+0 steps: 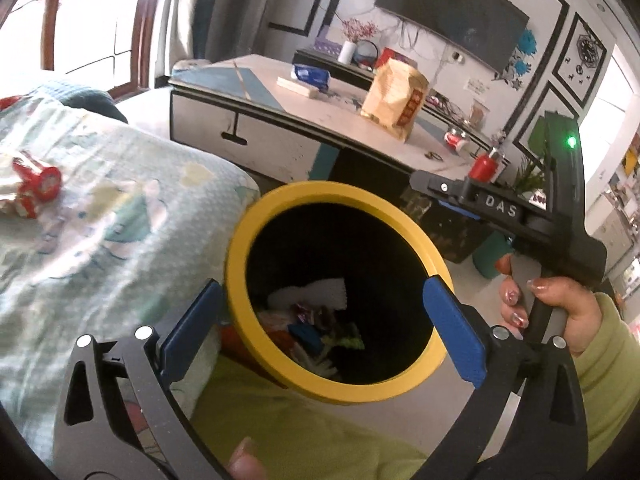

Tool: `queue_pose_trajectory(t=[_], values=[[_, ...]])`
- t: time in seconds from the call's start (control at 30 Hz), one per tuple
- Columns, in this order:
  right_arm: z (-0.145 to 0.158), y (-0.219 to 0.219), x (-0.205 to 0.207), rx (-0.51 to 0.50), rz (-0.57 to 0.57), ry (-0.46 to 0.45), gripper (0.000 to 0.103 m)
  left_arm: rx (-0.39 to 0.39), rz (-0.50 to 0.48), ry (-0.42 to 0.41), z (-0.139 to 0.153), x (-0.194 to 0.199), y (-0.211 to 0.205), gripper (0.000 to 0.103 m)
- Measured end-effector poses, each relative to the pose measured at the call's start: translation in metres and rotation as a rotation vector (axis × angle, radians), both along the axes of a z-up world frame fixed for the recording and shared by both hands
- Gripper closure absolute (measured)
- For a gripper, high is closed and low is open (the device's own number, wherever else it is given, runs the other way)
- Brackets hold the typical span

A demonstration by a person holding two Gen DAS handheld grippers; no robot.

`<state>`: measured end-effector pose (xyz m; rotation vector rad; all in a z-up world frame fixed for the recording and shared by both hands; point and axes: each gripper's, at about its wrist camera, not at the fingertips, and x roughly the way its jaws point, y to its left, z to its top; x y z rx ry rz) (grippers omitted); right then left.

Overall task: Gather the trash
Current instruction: 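Move both open tools back over the remaining trash on the bed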

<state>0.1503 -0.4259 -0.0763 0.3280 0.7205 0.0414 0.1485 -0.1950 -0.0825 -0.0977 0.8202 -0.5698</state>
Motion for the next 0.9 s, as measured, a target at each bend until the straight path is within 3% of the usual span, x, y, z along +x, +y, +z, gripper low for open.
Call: queue_pose_trajectory(t=[0.4,0.9], values=[[0.024,0.034,-0.008,-0.044,0.066,-0.053,0.036,0.0,0.146,-0.106,0.03,-0.01,0.046,0.011],[0.057,0.118,-0.015,-0.066,0.242,-0.124,0.028,-0.012,0.379,-0.204,0.062,-0.019,0.135,0.011]])
